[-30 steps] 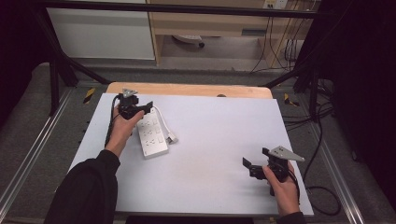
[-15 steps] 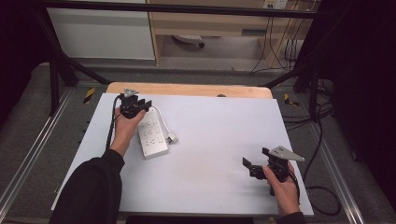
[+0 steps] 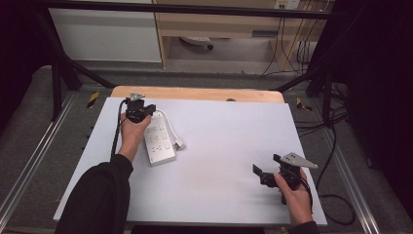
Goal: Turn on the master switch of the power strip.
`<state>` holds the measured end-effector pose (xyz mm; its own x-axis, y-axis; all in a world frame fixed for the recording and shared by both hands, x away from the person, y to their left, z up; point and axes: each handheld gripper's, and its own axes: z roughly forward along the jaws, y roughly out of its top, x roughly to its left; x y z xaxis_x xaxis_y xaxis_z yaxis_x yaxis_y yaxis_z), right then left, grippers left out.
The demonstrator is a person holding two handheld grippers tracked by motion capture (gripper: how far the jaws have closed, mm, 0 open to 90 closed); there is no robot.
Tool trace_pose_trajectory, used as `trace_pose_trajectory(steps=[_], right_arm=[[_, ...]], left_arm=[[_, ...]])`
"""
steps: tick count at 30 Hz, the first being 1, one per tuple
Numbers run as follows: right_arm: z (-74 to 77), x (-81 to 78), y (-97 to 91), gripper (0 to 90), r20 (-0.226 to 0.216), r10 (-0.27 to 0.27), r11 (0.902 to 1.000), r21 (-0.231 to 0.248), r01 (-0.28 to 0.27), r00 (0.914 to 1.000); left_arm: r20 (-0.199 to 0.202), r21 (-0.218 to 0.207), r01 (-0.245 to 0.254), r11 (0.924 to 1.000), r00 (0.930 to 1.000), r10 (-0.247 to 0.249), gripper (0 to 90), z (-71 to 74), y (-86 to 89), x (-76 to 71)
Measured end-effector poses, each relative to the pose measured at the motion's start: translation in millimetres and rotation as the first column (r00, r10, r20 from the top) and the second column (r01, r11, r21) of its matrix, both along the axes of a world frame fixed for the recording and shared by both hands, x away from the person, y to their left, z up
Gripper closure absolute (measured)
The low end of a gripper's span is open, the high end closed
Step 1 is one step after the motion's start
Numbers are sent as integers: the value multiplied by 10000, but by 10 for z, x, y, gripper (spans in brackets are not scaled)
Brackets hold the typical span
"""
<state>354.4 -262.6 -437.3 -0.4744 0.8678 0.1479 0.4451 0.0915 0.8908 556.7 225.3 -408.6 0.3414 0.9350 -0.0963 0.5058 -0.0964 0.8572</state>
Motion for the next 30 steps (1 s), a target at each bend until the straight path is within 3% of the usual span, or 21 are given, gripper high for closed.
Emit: trace_pose_trajectory(steps=[4,30], right_arm=[[1,0,1,33,-5,9,10000,3,-9,10000],[6,-1,8,31,-2,77,10000,31,-77,10000]], left_arm=[[22,94,149,9998,9999,-149,898,4,-22,5],[-632,470,245,9986,9978,-215,900,-158,-40,75]])
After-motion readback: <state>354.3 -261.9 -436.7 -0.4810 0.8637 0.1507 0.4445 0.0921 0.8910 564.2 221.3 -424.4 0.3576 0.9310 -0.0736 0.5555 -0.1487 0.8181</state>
